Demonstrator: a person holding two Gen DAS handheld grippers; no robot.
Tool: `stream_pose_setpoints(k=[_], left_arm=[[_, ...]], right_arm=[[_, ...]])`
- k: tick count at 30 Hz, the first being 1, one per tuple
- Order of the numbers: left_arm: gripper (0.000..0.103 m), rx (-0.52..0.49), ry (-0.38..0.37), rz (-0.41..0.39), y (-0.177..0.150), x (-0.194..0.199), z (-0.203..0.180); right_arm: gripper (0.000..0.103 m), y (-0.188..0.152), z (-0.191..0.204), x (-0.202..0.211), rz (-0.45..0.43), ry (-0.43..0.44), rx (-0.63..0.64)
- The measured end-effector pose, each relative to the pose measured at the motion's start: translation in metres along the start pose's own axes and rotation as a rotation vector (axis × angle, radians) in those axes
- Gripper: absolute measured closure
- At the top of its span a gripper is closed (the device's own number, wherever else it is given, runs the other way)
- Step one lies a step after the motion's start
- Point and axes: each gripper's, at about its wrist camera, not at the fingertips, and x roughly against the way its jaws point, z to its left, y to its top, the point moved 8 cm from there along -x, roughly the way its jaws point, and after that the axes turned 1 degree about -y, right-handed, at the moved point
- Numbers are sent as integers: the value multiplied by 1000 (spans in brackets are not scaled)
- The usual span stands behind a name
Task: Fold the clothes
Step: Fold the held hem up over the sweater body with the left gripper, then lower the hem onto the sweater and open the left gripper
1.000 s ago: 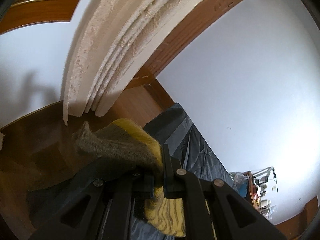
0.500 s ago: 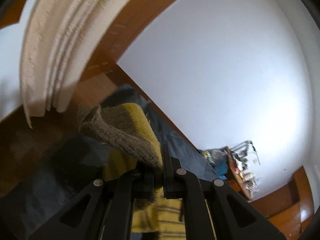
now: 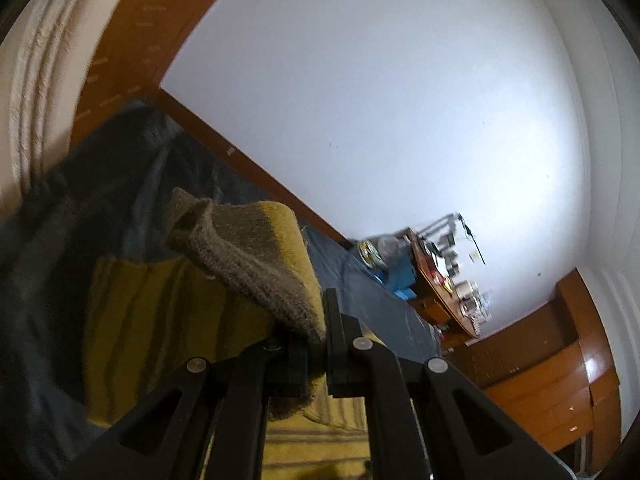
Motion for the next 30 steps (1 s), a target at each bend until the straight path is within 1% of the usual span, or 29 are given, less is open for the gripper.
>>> stream_pose_setpoints(k=[2,6,10,12,16,21,24,27,30], left_arm=[[96,-3,-12,23,-15,-13,-15],[96,-12,-20,80,-44,-42,-39],[96,-32,-6,150,-81,-75,-52],[96,-39,1,184,-99,-94,-60],[96,-87,33,241,-135,-123,-76],[96,-187,88,298,-172,-152,-93],[96,-249,109,328,-193,-164,-101],[96,-342,132,353,-212,-176,-110],[96,-441,155,402,-230,-186,-114]], right_arm=[[0,-1,-1,3,2,28,-7],[0,-3,-18,14,-21,75,-69],[0,-6,-46,24,-37,76,-121],[0,-7,-54,27,-38,80,-137],[0,-8,-66,31,-47,90,-149],[0,-15,-88,35,-55,103,-173],[0,-16,-99,36,-63,115,-194],[0,-13,-105,36,-70,137,-213],[0,-8,-107,34,-72,161,-224]])
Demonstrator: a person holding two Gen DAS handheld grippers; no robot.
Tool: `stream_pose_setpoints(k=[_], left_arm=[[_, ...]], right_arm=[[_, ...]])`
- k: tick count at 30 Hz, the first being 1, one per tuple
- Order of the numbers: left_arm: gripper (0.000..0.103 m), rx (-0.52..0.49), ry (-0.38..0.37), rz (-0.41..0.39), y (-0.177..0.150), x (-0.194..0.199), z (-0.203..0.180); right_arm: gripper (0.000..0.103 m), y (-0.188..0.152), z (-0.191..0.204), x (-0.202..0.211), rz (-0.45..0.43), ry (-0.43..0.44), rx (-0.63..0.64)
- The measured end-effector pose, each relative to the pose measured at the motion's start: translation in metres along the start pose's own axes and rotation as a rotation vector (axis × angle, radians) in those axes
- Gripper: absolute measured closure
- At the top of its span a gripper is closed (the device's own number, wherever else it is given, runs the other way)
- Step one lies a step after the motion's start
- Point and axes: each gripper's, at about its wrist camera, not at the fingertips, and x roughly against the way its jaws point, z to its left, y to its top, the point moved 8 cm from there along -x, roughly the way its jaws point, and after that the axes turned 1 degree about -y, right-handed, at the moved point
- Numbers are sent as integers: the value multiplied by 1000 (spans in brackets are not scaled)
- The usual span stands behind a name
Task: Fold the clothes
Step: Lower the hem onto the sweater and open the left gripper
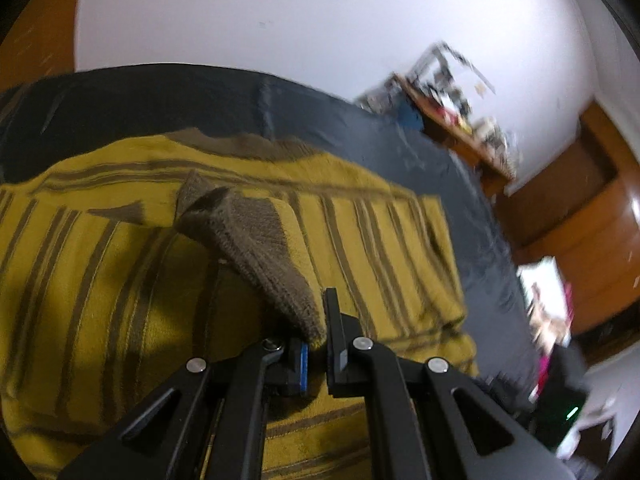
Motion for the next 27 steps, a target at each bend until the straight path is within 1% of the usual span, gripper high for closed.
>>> stream_pose_setpoints(k=[1,2,3,6,7,8,11,12,13,14,16,19,23,26,27], left_arm=[[96,-30,12,19,-4,-4,-3],[91,-62,29,45,-10,-10,-6],[88,-81,41,72,-16,-14,-7],[72,-93,41,130,-34,-20,-8],[60,-98,42,144,-39,-21,-8],[51,-107,46,149,-42,-21,-9],[44,-137,65,153,-50,-18,-11],[43,-133,64,154,-51,-17,-11],[40,-120,64,153,-52,-15,-9],[37,-99,67,152,-52,-12,-5],[35,-52,73,149,-55,-5,4],[34,21,94,144,-60,4,23],[32,85,131,133,-70,19,45],[31,120,157,135,-81,28,60],[31,130,164,137,-84,29,65]], right_arm=[[0,1,0,0,0,9,-1],[0,2,0,0,0,19,-1],[0,3,0,-1,0,34,-5],[0,7,-1,-1,2,81,-31],[0,9,-2,-1,2,96,-47],[0,11,-4,-1,2,111,-62],[0,20,-4,-1,-8,158,-92],[0,23,-3,-1,-14,174,-98],[0,26,-2,0,-24,187,-97],[0,27,-1,1,-33,198,-90],[0,31,2,2,-46,220,-76],[0,38,1,0,-56,253,-76],[1,54,-3,-7,-46,347,-120],[7,64,-3,-15,-41,368,-131],[13,67,-2,-19,-37,368,-133]])
